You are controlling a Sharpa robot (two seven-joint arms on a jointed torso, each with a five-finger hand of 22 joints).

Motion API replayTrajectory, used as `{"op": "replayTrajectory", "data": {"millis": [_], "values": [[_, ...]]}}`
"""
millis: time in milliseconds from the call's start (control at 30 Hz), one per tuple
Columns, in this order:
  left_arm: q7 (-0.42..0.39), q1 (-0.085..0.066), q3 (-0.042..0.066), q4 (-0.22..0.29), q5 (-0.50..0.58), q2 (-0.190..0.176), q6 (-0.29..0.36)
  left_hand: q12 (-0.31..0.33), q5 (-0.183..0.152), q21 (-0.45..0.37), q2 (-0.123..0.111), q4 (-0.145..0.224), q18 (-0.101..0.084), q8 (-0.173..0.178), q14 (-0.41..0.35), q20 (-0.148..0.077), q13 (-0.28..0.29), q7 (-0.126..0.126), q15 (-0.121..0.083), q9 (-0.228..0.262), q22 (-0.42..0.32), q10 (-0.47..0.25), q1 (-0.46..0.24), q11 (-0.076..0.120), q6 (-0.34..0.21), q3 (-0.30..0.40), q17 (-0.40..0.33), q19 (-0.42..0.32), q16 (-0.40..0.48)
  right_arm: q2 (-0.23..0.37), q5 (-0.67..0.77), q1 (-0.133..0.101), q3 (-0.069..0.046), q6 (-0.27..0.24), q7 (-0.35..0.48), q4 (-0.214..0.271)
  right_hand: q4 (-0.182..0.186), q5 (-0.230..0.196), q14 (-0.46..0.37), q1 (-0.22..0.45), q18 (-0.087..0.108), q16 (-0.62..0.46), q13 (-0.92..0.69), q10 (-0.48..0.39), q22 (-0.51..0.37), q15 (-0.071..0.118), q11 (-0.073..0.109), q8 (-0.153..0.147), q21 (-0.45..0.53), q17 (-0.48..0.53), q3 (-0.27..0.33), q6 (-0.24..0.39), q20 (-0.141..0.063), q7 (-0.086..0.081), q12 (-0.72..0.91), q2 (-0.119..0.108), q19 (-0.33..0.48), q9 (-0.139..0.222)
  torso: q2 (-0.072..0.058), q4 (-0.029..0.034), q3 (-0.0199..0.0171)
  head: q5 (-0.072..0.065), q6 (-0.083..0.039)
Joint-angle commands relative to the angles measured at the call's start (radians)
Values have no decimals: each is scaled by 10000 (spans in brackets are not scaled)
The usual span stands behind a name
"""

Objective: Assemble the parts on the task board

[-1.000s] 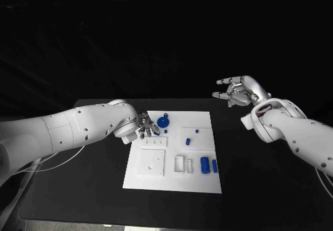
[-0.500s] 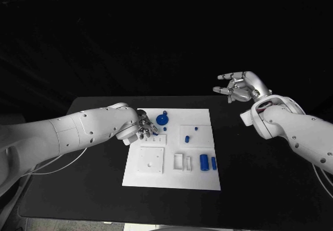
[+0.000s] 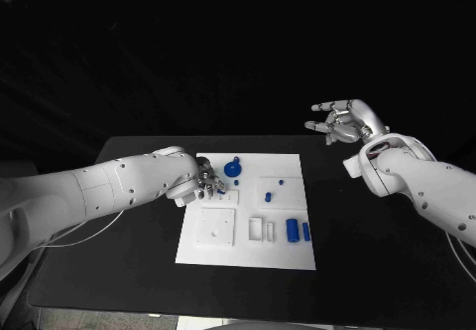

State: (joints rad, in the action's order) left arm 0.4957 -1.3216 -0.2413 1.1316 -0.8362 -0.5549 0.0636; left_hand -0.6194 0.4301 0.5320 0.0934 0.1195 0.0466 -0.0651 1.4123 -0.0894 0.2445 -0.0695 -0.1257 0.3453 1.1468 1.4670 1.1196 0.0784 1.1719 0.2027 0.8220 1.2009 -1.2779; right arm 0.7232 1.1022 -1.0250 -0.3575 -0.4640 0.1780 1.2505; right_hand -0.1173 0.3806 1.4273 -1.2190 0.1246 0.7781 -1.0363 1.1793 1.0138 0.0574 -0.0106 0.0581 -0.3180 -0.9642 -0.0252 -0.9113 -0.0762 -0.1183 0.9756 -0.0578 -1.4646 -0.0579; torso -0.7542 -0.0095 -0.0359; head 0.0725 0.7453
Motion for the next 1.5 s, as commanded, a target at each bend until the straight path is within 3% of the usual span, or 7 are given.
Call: {"op": "replayTrajectory", "data": {"millis": [33, 1500], "values": [[11, 8, 4, 46, -316, -2, -341, -36, 315, -63, 57, 95, 190, -35, 52, 19, 18, 1279, -4, 6857, 74, 490, -18, 93, 2408, 41, 30, 104, -74, -11, -78, -2, -7, 6, 101, 10, -69, 62, 25, 112, 136, -37, -1, -23, -11, 30, -14, 5, -41, -14, -5, -5, -12, -26, 65, 11, -410, -8, 0, -7, -3, 8, 5], [120, 221, 4, -59, -369, -18, -558, -95, 336, -973, 65, 144, 225, -44, 44, 73, -72, 1284, 4, 7014, 1017, 488, -179, 83, 2402, 100, -50, 436, -88, -78, -93, -1, -7, 88, 41, -52, -96, 232, 69, 163, 141, -53, 12, 5, -149, 43, -1, 8, -198, -55, -32, -79, -25, -21, 112, 30, -400, -12, -2, -7, -3, -25, 73]]}}
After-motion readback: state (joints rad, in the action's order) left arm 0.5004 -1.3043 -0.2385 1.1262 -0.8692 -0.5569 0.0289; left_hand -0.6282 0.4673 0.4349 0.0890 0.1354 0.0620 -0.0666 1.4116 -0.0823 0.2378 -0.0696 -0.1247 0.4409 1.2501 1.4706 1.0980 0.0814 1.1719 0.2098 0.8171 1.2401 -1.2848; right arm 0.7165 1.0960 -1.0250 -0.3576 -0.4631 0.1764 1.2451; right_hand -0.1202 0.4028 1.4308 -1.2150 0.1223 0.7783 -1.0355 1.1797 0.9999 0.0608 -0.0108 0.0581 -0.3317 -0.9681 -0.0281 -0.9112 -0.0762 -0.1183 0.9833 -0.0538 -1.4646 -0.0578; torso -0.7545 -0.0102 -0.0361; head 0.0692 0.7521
